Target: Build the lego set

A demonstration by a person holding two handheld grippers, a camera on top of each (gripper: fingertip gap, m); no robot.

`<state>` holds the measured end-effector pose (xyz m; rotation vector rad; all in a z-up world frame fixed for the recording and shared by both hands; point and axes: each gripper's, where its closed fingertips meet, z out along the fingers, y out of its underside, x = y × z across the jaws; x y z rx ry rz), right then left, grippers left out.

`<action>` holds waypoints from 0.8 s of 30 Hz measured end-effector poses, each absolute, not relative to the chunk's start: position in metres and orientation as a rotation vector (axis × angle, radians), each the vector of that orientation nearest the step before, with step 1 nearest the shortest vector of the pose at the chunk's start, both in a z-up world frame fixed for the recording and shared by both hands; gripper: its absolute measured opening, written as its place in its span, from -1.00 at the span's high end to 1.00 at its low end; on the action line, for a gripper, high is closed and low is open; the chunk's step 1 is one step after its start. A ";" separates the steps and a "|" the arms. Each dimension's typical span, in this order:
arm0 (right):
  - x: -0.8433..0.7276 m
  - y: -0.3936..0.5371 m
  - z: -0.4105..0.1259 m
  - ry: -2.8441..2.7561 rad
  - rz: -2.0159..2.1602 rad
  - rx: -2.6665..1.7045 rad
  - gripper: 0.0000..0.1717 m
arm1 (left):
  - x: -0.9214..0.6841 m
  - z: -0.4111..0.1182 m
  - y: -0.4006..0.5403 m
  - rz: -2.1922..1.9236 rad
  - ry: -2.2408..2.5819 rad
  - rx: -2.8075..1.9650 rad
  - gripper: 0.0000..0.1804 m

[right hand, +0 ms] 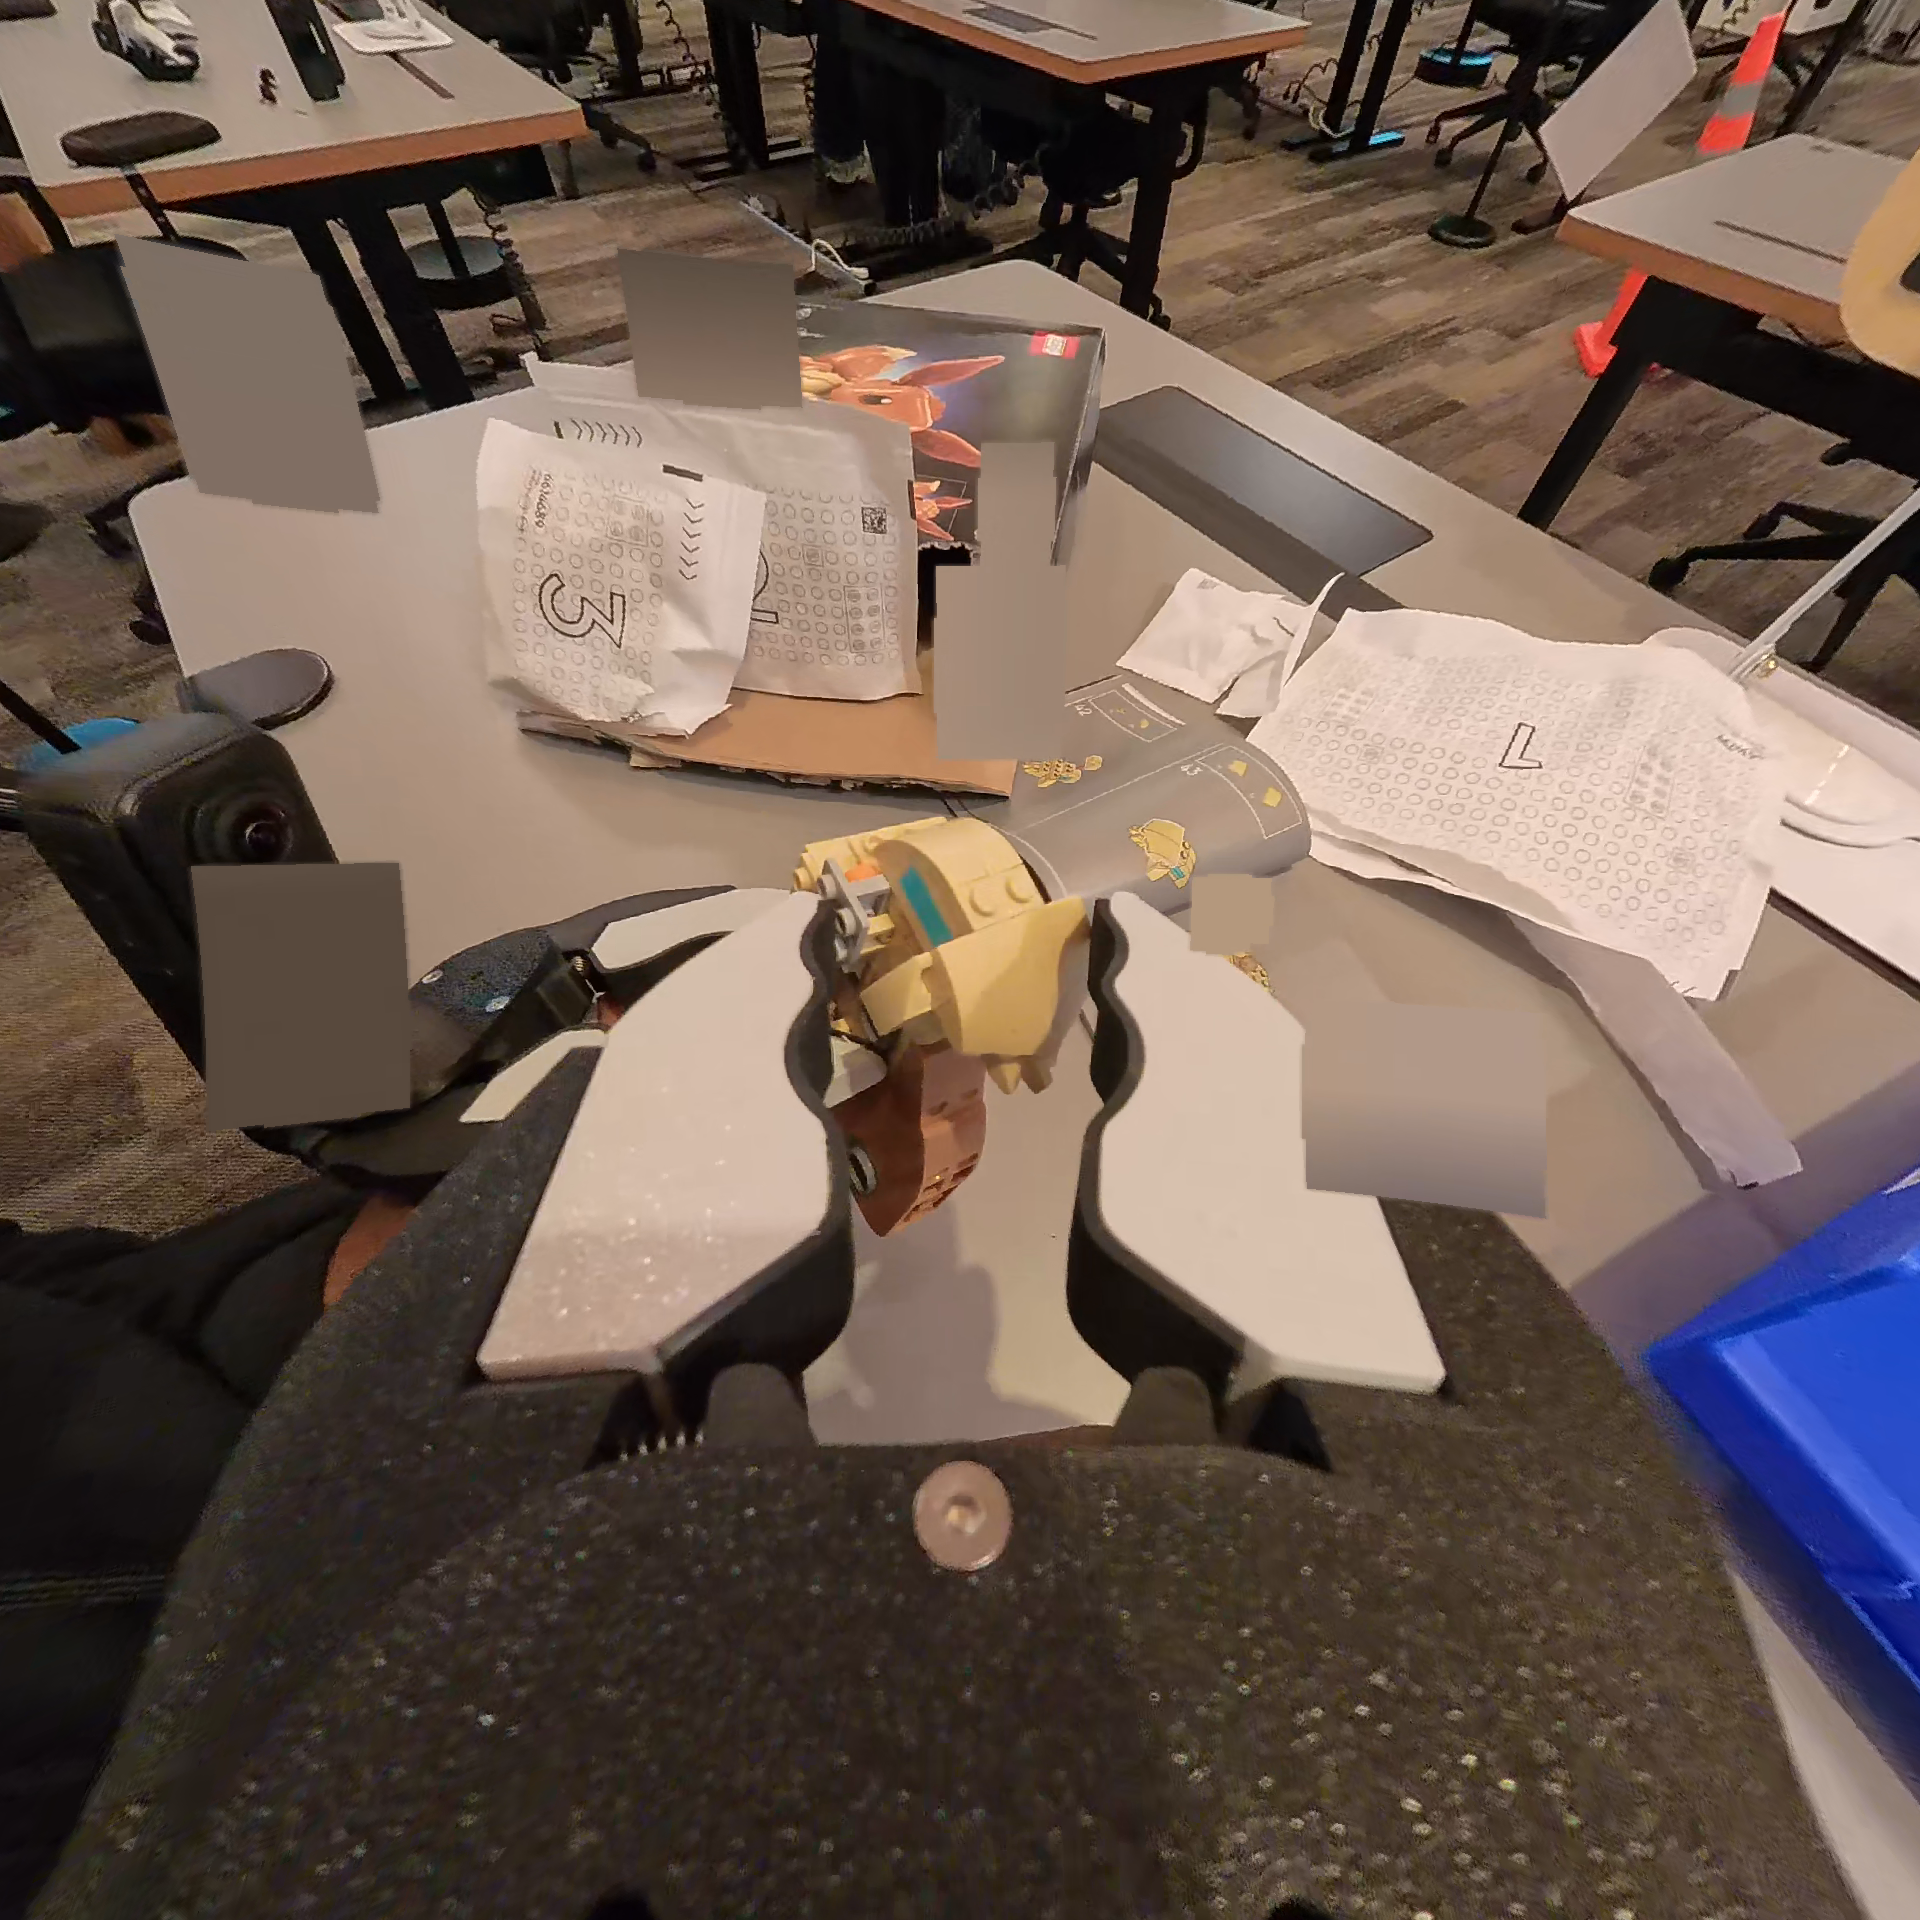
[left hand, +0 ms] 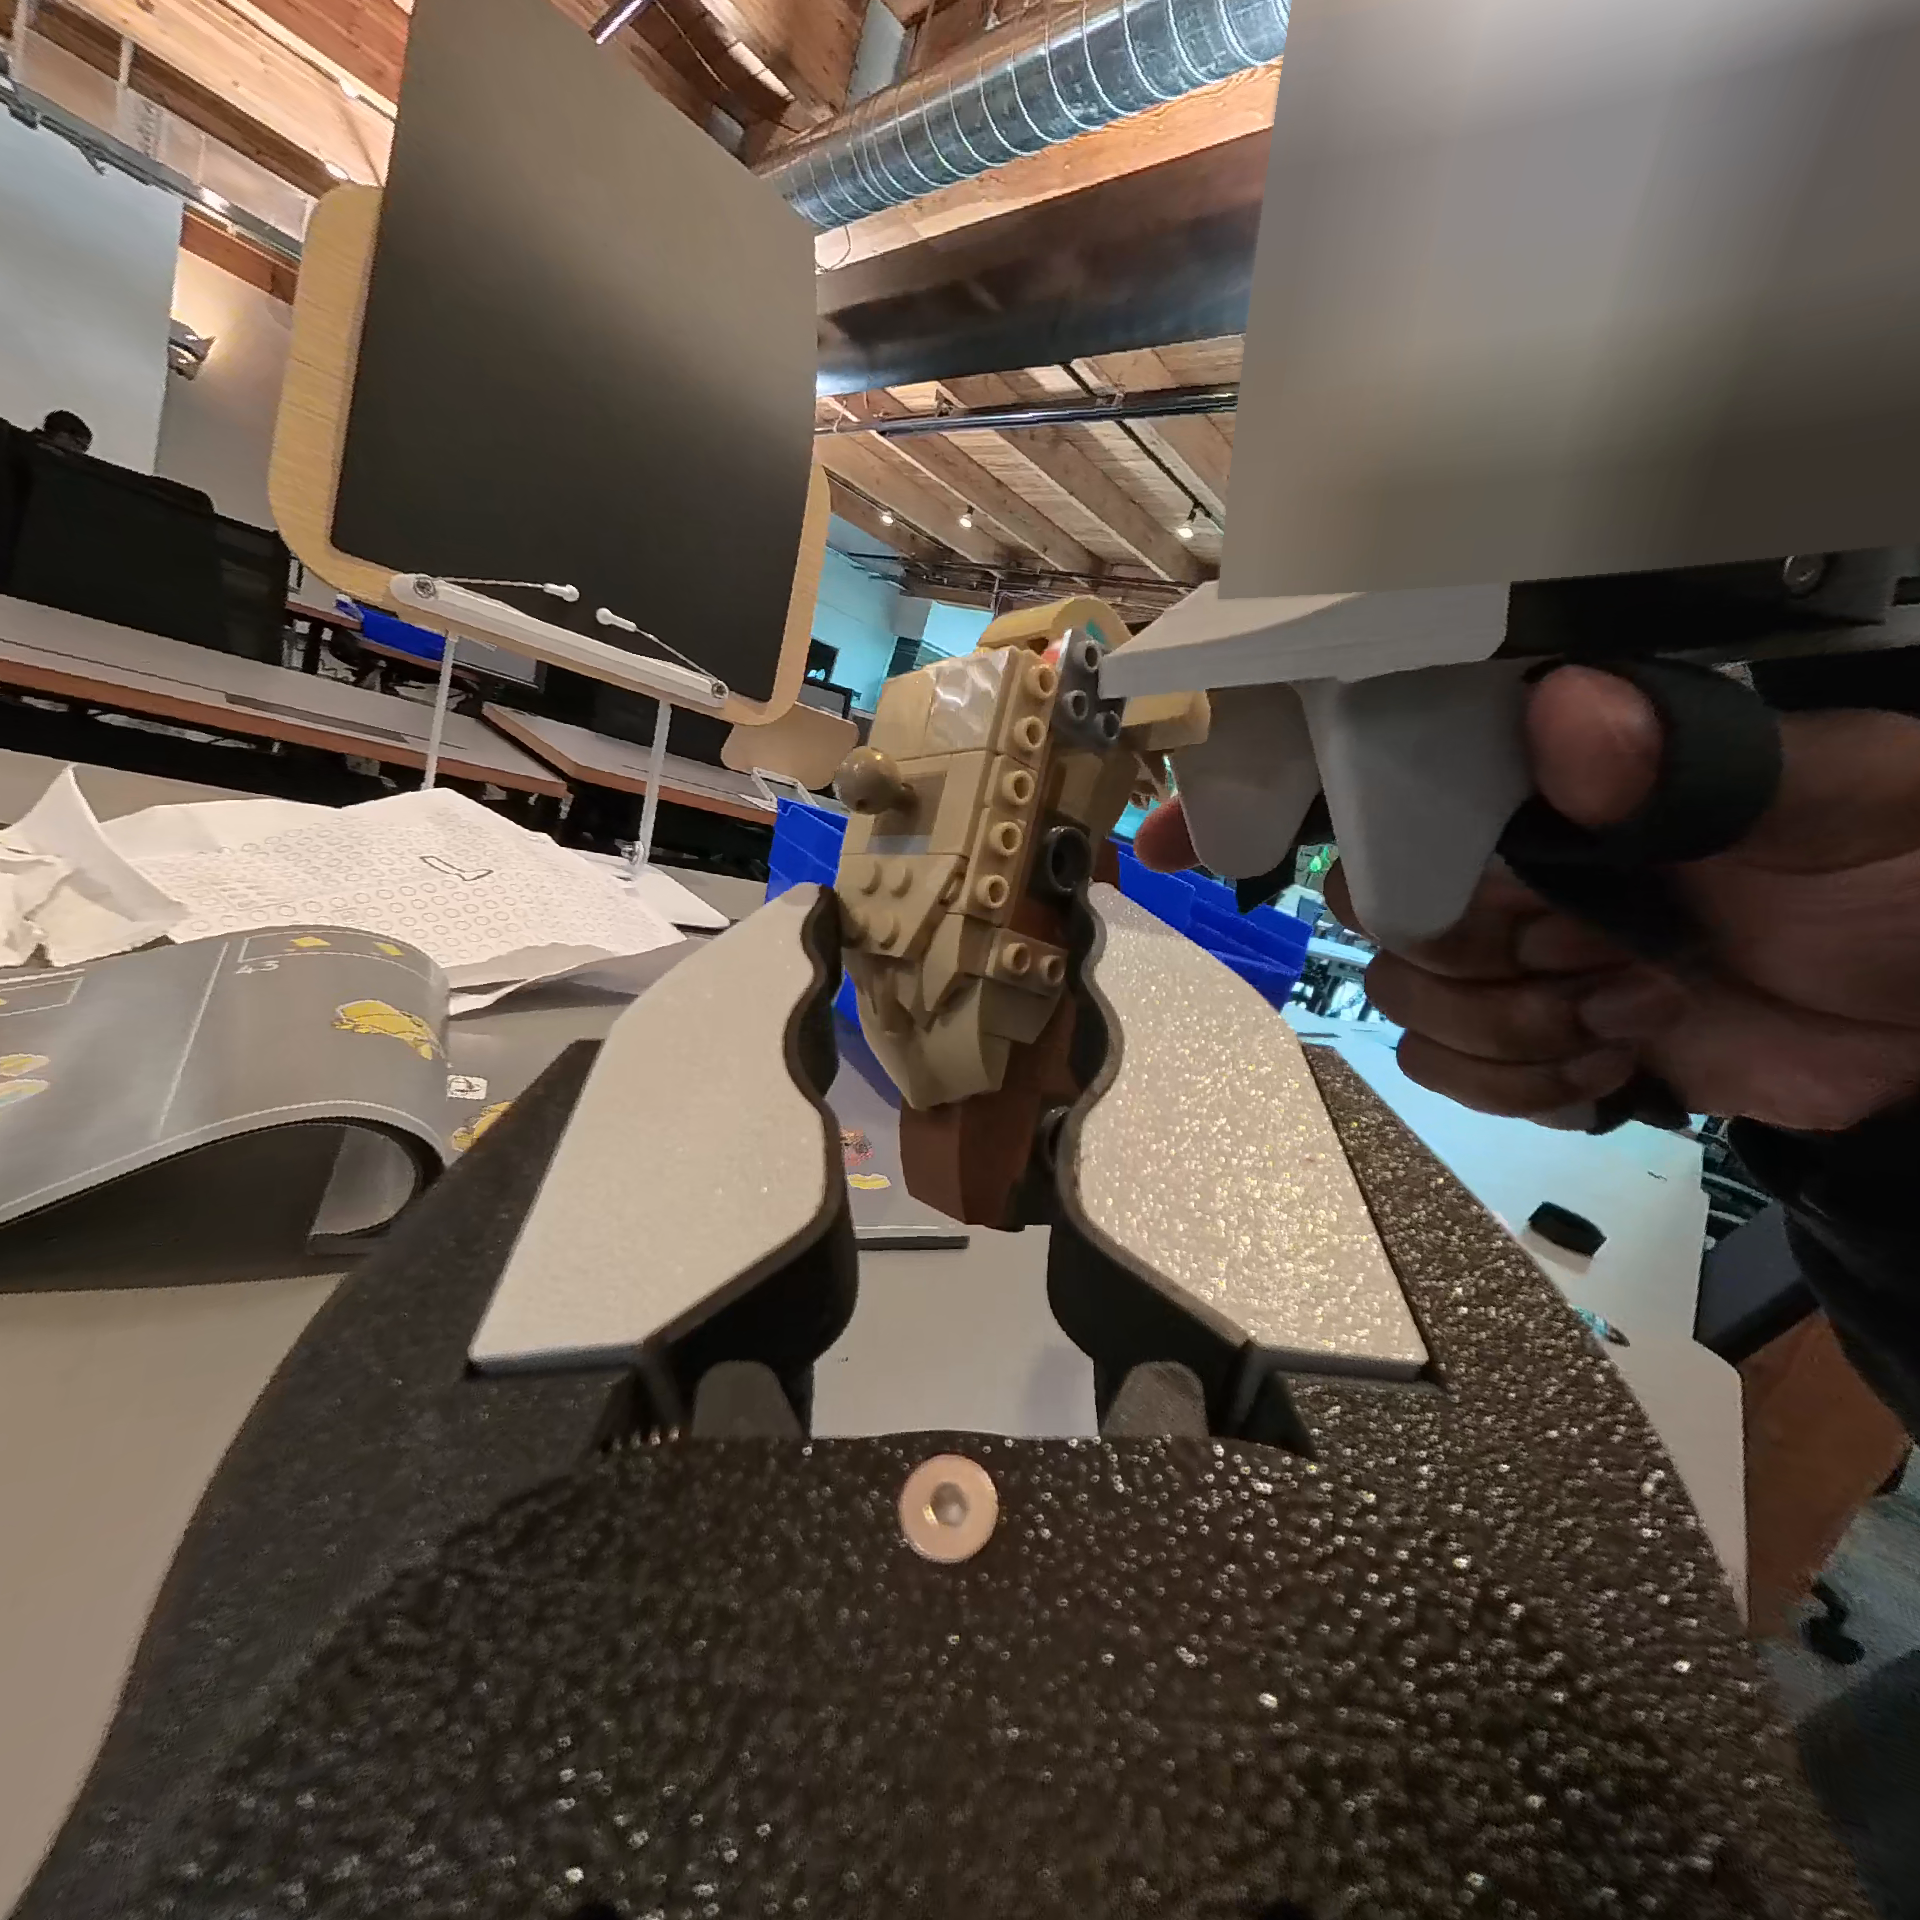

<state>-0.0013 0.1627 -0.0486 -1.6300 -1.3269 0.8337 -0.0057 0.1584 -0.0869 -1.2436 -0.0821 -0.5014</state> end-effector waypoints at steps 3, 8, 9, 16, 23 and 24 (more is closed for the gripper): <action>-0.001 0.163 -0.049 -1.302 0.870 -1.656 0.45 | -0.006 -0.087 0.158 -0.496 -0.080 -1.244 0.55; -0.001 0.164 -0.051 -1.250 0.954 -1.706 0.41 | -0.006 -0.087 0.158 -0.498 -0.079 -1.243 0.55; -0.001 0.164 -0.052 -1.248 0.952 -1.704 0.41 | -0.006 -0.087 0.158 -0.497 -0.078 -1.244 0.55; 0.000 0.162 -0.048 -1.347 0.798 -1.562 0.45 | -0.004 -0.087 0.158 -0.499 -0.069 -1.246 0.55; -0.003 0.158 -0.047 -1.390 0.656 -1.464 0.43 | -0.005 -0.087 0.159 -0.498 -0.071 -1.248 0.55; -0.003 0.158 -0.047 -1.394 0.641 -1.458 0.43 | -0.005 -0.088 0.159 -0.497 -0.072 -1.248 0.55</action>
